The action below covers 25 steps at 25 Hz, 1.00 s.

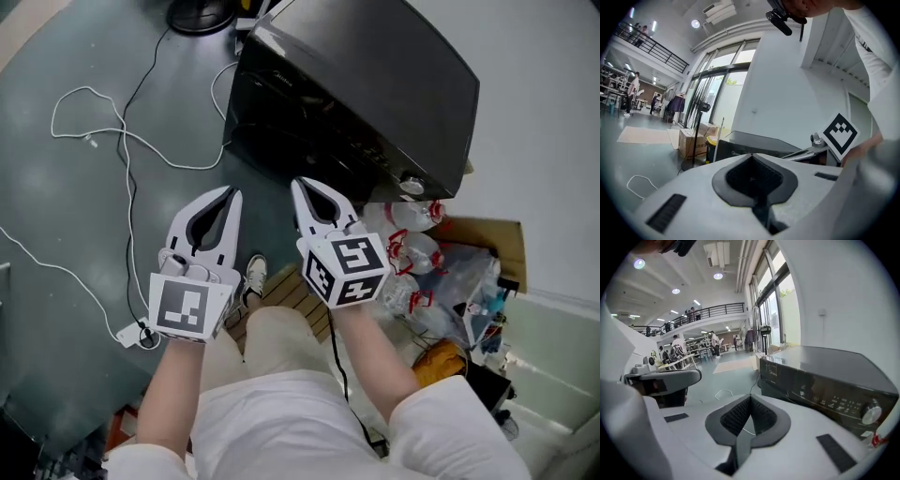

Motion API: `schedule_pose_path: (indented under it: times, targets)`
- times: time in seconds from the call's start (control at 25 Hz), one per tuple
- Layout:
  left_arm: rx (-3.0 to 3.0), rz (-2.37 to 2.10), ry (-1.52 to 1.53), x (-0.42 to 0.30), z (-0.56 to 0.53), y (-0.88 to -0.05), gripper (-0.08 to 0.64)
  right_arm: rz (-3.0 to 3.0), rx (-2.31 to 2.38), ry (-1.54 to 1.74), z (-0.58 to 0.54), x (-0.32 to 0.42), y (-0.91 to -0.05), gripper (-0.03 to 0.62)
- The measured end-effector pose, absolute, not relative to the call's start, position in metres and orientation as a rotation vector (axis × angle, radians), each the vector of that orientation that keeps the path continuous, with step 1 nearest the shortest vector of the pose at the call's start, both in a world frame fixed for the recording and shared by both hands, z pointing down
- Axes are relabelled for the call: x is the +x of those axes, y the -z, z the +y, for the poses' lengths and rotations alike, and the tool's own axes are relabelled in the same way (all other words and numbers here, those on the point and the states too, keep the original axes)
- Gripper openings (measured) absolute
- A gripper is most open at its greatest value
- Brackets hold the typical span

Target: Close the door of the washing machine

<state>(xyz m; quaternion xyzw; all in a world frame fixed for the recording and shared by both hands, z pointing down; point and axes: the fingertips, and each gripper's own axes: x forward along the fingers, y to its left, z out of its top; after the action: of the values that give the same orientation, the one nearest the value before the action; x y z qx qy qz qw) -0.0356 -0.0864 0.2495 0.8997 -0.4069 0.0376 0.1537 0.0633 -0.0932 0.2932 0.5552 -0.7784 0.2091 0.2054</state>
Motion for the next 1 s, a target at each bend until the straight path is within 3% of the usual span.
schedule_pose_path:
  times: [0.44,1.0]
  targets:
    - [2.751,-1.105,-0.074,-0.018,-0.058,-0.117,0.003,-2.285,1.773,-0.454,-0.055,0.110,-0.136,-0.003]
    - [2.894,-1.154,0.035,-0.025,-0.045,0.002,0.003,-2.297,2.029,-0.196,0.005,0.213,-0.016,-0.003]
